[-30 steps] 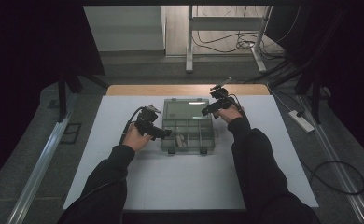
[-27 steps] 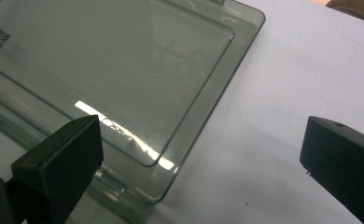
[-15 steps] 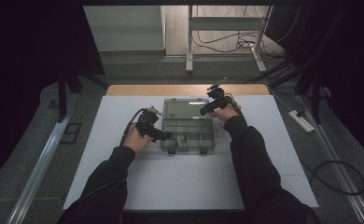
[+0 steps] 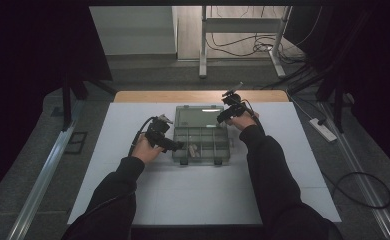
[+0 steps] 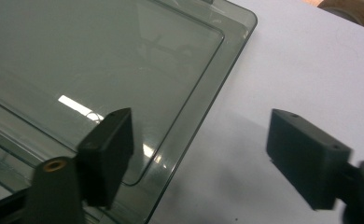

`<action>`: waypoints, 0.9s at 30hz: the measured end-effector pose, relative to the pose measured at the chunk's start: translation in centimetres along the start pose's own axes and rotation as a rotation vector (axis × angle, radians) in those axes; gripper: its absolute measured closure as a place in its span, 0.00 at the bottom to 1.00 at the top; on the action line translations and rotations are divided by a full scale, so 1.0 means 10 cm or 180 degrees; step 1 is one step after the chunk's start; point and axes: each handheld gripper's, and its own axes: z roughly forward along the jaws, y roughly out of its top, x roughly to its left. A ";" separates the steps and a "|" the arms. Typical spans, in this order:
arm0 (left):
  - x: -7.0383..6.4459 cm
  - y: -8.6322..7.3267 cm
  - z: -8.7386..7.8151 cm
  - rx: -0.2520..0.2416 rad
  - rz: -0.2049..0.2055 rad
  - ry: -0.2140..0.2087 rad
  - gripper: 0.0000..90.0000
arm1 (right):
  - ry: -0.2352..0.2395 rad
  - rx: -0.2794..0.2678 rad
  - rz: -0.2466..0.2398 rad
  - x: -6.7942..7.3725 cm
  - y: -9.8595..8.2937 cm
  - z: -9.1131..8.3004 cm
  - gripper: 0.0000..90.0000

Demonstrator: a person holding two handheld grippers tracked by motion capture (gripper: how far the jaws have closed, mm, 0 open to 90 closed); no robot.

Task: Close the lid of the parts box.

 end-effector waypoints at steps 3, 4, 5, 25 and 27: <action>0.00 0.00 0.00 0.0007 0.0009 0.0001 0.00 | 0.0008 0.0005 0.0020 0.01 0.00 -0.02 0.41; 0.00 0.00 0.00 0.0008 0.0010 0.0003 0.00 | 0.0019 0.0010 0.0024 0.01 0.01 -0.02 0.45; 0.00 0.00 0.00 0.0011 0.0012 0.0005 0.00 | 0.0040 0.0028 0.0041 0.01 0.01 -0.03 0.49; 0.01 -0.02 0.02 0.0070 0.0034 0.0030 0.00 | -0.0052 0.0166 0.0374 0.06 0.07 -0.03 0.85; 0.01 -0.02 0.02 0.0068 0.0035 0.0035 0.00 | -0.0087 0.0201 0.0414 0.06 0.08 -0.03 0.88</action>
